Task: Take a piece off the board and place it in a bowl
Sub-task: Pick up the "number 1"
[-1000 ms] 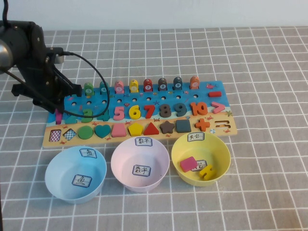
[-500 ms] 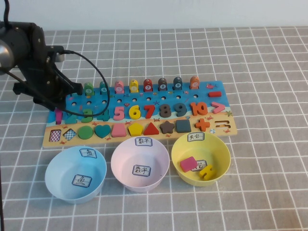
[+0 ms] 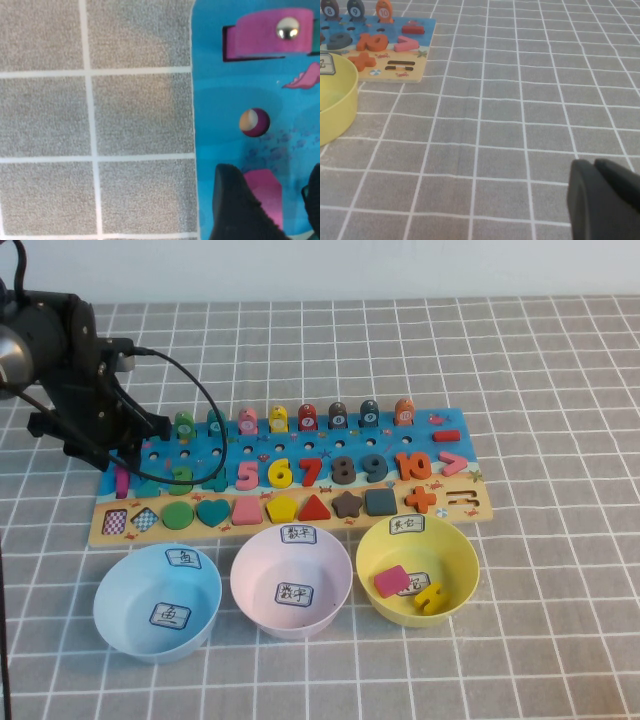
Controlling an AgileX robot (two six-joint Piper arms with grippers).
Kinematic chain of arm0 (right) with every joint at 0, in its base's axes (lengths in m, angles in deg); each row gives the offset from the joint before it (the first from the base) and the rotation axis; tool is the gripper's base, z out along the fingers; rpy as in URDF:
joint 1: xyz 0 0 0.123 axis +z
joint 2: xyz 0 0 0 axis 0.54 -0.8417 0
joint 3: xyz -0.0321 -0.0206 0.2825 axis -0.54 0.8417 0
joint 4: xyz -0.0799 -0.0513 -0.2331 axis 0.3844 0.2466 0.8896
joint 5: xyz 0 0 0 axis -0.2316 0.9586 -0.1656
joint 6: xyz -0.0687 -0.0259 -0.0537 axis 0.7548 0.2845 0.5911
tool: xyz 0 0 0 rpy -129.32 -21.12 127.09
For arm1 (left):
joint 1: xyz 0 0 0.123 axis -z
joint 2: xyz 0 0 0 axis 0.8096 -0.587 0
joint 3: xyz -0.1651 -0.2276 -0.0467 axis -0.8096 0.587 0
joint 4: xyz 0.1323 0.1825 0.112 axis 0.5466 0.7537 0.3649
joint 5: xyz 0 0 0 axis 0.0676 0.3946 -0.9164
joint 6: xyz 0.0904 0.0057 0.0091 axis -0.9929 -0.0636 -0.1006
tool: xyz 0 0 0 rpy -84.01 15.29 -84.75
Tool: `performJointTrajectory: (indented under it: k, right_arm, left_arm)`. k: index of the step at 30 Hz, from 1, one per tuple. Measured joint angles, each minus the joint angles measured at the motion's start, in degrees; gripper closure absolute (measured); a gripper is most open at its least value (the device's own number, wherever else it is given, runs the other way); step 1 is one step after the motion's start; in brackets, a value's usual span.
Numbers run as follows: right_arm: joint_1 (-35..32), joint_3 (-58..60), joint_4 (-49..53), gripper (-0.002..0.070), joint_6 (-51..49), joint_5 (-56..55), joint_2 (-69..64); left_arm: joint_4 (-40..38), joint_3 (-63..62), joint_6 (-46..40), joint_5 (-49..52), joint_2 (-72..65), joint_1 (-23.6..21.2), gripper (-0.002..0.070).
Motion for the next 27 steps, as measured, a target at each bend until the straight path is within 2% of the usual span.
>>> performJointTrajectory:
  k: [27]
  right_arm:
    - [0.00,0.00,0.00,0.0694,0.00,0.00,0.00]
  left_arm:
    - [1.52,0.00,2.60,-1.05,-0.59,0.00,0.0401]
